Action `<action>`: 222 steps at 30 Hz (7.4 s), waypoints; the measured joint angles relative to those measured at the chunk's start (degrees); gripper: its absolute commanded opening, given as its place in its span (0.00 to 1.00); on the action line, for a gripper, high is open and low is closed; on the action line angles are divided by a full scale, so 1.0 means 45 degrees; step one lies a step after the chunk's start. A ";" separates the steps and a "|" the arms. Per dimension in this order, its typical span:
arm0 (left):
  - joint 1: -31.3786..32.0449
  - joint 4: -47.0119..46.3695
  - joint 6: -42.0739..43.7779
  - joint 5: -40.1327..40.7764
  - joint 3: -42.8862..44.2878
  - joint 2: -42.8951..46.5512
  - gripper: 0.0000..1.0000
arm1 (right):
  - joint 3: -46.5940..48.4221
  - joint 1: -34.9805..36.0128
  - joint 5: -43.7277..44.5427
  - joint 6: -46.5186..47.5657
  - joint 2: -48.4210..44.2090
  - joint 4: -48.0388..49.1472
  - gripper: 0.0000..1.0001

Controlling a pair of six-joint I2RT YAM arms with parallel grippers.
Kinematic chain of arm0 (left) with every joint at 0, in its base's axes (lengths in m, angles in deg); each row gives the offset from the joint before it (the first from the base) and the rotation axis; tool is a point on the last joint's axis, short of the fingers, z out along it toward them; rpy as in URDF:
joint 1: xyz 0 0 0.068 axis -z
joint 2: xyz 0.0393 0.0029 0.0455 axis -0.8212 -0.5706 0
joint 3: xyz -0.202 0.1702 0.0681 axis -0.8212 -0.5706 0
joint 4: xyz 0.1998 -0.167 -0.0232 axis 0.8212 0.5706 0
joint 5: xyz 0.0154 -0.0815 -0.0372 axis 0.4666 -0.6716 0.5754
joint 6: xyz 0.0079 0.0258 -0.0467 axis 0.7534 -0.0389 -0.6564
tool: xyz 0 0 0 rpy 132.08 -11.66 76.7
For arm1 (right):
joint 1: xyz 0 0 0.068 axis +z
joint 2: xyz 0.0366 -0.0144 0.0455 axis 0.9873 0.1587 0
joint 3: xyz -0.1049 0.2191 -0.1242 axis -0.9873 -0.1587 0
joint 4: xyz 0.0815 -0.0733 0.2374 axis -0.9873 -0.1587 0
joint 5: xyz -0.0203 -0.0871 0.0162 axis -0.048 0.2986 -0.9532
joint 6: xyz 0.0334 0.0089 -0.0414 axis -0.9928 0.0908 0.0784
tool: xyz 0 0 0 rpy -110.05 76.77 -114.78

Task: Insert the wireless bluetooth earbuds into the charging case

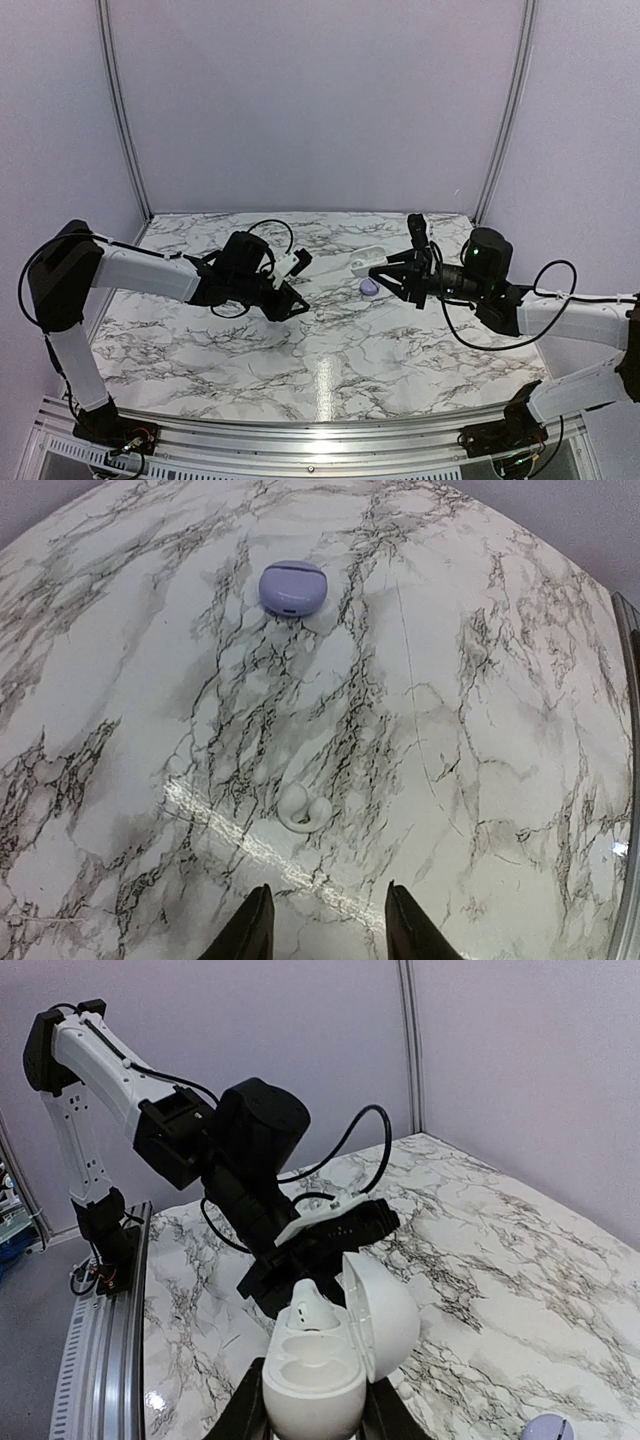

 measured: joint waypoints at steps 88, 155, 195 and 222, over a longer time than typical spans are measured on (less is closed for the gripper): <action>0.1146 -0.0204 -0.4527 0.3400 -0.1472 0.0583 0.26 | -0.0374 -0.0039 -0.0248 0.0073 -0.0301 -0.0199 0.00; 0.0189 0.3065 -0.2385 -0.0262 0.1117 0.0053 0.49 | -0.0597 -0.0039 -0.0253 0.0063 -0.0597 -0.0398 0.00; 0.0714 0.5047 -0.1700 0.1156 0.2171 -0.1783 0.35 | -0.0597 -0.0039 -0.0228 0.0121 -0.0597 -0.0588 0.00; 0.0389 0.5411 -0.1336 0.1977 0.1817 -0.0996 0.00 | -0.0597 -0.0039 -0.0248 0.0146 -0.0593 -0.0593 0.00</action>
